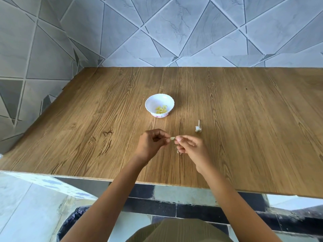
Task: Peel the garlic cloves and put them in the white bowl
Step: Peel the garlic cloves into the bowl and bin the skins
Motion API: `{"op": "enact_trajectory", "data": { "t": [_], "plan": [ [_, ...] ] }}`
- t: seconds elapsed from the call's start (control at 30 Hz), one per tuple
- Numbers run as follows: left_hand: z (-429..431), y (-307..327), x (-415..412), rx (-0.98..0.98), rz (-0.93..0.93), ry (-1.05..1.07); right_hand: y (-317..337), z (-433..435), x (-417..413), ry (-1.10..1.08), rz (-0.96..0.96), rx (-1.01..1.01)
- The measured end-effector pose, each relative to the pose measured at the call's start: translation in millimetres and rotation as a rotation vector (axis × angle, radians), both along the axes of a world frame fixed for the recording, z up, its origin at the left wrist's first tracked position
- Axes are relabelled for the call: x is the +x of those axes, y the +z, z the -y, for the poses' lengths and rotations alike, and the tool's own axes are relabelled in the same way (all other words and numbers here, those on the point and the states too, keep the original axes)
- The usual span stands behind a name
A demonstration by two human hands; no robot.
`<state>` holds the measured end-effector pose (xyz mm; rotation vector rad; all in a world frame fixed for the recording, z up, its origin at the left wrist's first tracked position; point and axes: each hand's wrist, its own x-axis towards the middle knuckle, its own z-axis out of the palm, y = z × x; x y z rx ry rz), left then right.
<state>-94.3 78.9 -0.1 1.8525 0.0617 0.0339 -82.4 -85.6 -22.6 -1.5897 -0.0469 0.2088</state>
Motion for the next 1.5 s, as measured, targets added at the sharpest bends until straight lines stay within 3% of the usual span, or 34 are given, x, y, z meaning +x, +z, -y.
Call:
{"op": "enact_trajectory", "data": {
  "t": [0.13, 0.33, 0.4, 0.53, 0.6, 0.7, 0.73, 0.83, 0.93, 1.0, 1.13, 1.5],
  "plan": [
    [0.1, 4.1, -0.2, 0.028, 0.024, -0.079, 10.4, -3.2, 0.8, 0.005, -0.217, 0.196],
    [1.6, 13.4, -1.4, -0.159, -0.201, -0.113, 10.3, -0.7, -3.0, 0.056, -0.01, 0.1],
    [1.3, 15.4, 0.2, -0.305, -0.316, -0.118, 8.2, 0.3, -3.1, 0.077, 0.021, 0.102],
    [2.0, 18.4, 0.1, -0.626, -0.509, -0.094, 8.3, 2.5, -1.9, 0.111, -0.146, 0.244],
    [4.9, 16.6, -1.5, -0.554, -0.481, -0.066, 6.7, 3.0, -2.7, 0.077, -0.054, 0.138],
    [9.6, 6.0, -3.3, -0.051, -0.154, 0.077, -4.7, 0.4, -2.7, -0.066, 0.393, -0.382],
    [10.1, 3.1, -2.8, 0.124, -0.027, 0.123, -7.4, -1.0, -3.0, -0.109, 0.465, -0.454],
    [5.5, -0.9, 0.5, 0.419, 0.158, 0.146, -6.4, -3.1, -5.3, -0.137, 0.369, -0.325],
    [-2.3, -5.2, 1.9, 0.551, 0.072, 0.063, 4.1, -1.0, -7.6, -0.107, 0.043, 0.037],
    [-3.8, -5.0, 1.5, 0.491, 0.029, 0.056, 9.7, -0.3, -9.3, -0.101, -0.058, 0.173],
    [1.4, 7.3, 0.3, 0.062, -0.071, 0.028, 12.8, -3.3, -10.8, -0.129, -0.126, 0.254],
    [6.4, 7.0, 3.4, -0.067, -0.066, -0.112, 17.9, 2.4, -7.1, -0.029, -0.169, 0.232]
  ]
}}
